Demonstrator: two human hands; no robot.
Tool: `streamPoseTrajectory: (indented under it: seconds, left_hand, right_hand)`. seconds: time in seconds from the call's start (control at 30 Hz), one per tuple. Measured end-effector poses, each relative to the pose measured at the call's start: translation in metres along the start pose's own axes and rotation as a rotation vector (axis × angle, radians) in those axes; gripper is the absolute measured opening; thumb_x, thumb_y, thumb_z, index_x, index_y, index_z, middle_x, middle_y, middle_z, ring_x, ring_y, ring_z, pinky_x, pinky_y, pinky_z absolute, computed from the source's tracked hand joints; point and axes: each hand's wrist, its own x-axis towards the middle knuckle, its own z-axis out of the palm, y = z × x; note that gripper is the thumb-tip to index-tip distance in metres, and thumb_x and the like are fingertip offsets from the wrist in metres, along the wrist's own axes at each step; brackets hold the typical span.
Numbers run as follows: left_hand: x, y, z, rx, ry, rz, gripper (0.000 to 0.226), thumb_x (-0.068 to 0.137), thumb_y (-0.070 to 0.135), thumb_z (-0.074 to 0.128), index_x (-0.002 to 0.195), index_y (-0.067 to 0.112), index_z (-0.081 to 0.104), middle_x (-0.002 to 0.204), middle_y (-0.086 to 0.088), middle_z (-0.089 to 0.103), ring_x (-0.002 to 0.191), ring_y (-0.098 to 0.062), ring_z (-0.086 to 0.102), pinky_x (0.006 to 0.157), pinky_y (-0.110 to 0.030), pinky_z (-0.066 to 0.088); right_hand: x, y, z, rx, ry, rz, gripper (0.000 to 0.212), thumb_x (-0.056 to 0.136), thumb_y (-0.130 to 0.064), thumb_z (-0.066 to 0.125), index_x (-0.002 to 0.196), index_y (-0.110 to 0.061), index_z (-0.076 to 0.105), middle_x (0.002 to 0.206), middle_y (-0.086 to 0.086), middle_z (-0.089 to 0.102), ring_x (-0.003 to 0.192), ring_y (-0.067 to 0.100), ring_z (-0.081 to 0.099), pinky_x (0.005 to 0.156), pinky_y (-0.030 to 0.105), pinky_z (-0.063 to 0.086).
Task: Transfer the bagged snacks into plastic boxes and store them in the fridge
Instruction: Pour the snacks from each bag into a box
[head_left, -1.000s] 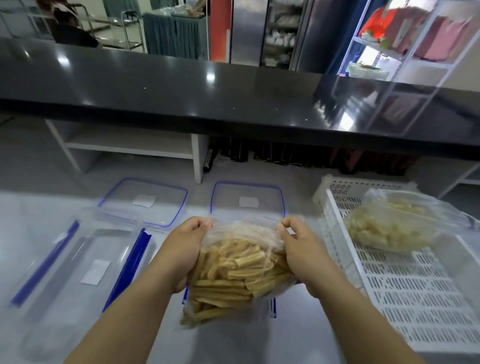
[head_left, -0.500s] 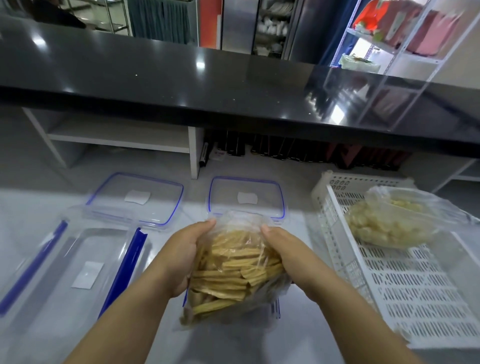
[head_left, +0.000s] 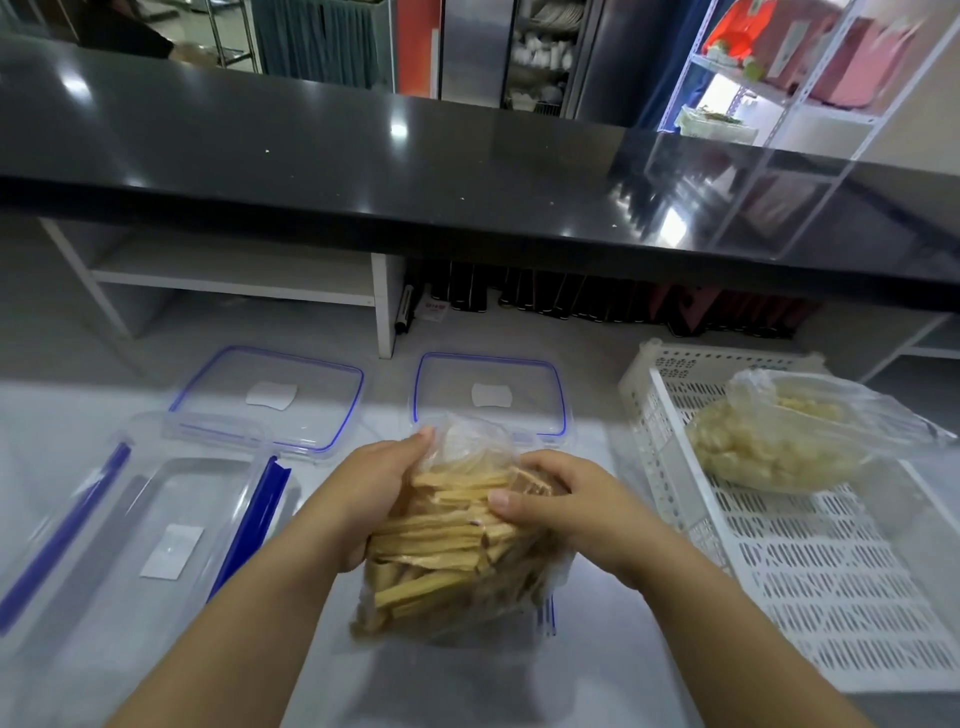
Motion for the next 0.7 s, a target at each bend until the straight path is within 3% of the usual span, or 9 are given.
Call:
streamPoseTrajectory:
  seconds: [0.13, 0.23, 0.33, 0.43, 0.53, 0.63, 0.7]
  left_hand:
    - [-0.001, -0.006, -0.011, -0.201, -0.082, 0.003, 0.041, 0.091, 0.032, 0.047, 0.108, 0.000, 0.067, 0.107, -0.020, 0.069, 0.100, -0.037, 0.065, 0.092, -0.048, 0.049]
    - [-0.003, -0.009, -0.010, -0.145, -0.013, 0.061, 0.027, 0.091, 0.018, 0.051, 0.105, 0.000, 0.065, 0.098, -0.019, 0.069, 0.088, -0.034, 0.067, 0.085, -0.045, 0.051]
    - [-0.006, -0.010, -0.004, 0.102, 0.088, 0.130, 0.016, 0.092, 0.015, 0.055, 0.091, 0.010, 0.070, 0.077, -0.008, 0.074, 0.071, -0.024, 0.070, 0.072, -0.036, 0.053]
    - [-0.005, -0.009, 0.001, 0.251, 0.113, 0.167, 0.018, 0.091, 0.017, 0.056, 0.082, 0.011, 0.070, 0.072, -0.005, 0.071, 0.070, -0.024, 0.066, 0.074, -0.038, 0.051]
    - [-0.004, -0.003, 0.003, 0.239, 0.135, 0.160, 0.021, 0.092, 0.020, 0.056, 0.079, 0.011, 0.070, 0.073, -0.006, 0.071, 0.073, -0.026, 0.066, 0.076, -0.038, 0.051]
    - [-0.004, 0.002, 0.004, 0.109, 0.144, 0.103, 0.024, 0.093, 0.024, 0.055, 0.084, 0.009, 0.070, 0.079, -0.010, 0.073, 0.077, -0.030, 0.069, 0.080, -0.041, 0.054]
    - [-0.006, 0.002, 0.003, -0.010, 0.113, 0.052, 0.024, 0.093, 0.022, 0.055, 0.091, 0.002, 0.069, 0.082, -0.017, 0.073, 0.077, -0.033, 0.069, 0.080, -0.045, 0.054]
  right_hand:
    - [0.003, 0.001, 0.003, 0.035, 0.142, 0.022, 0.037, 0.070, -0.057, 0.070, 0.092, -0.027, 0.070, 0.090, -0.006, 0.071, 0.089, 0.015, 0.066, 0.073, 0.030, 0.051]
    - [0.003, -0.002, 0.004, 0.044, 0.151, 0.055, 0.036, 0.080, -0.054, 0.064, 0.101, -0.025, 0.066, 0.097, -0.004, 0.068, 0.090, 0.014, 0.064, 0.066, 0.024, 0.045]
    - [-0.002, -0.003, 0.003, 0.065, 0.007, 0.041, 0.064, 0.060, -0.058, 0.074, 0.114, -0.027, 0.061, 0.104, -0.007, 0.068, 0.093, 0.009, 0.066, 0.070, 0.018, 0.047]
    - [-0.004, -0.001, 0.000, 0.014, -0.050, 0.023, 0.079, 0.049, -0.055, 0.080, 0.120, -0.026, 0.059, 0.104, -0.010, 0.068, 0.093, 0.005, 0.065, 0.073, 0.015, 0.049]
    - [-0.002, -0.004, -0.002, 0.086, 0.090, -0.012, 0.055, 0.064, -0.042, 0.082, 0.112, -0.024, 0.064, 0.099, -0.011, 0.066, 0.091, 0.007, 0.064, 0.066, 0.009, 0.047]
    - [0.001, -0.007, -0.001, 0.061, 0.239, -0.032, 0.042, 0.075, -0.040, 0.076, 0.112, -0.026, 0.063, 0.101, -0.013, 0.062, 0.093, 0.007, 0.061, 0.068, 0.017, 0.047]
    - [0.001, -0.009, 0.001, -0.052, 0.238, -0.017, 0.031, 0.080, -0.041, 0.070, 0.107, -0.028, 0.064, 0.093, -0.016, 0.062, 0.087, 0.005, 0.061, 0.068, 0.018, 0.047]
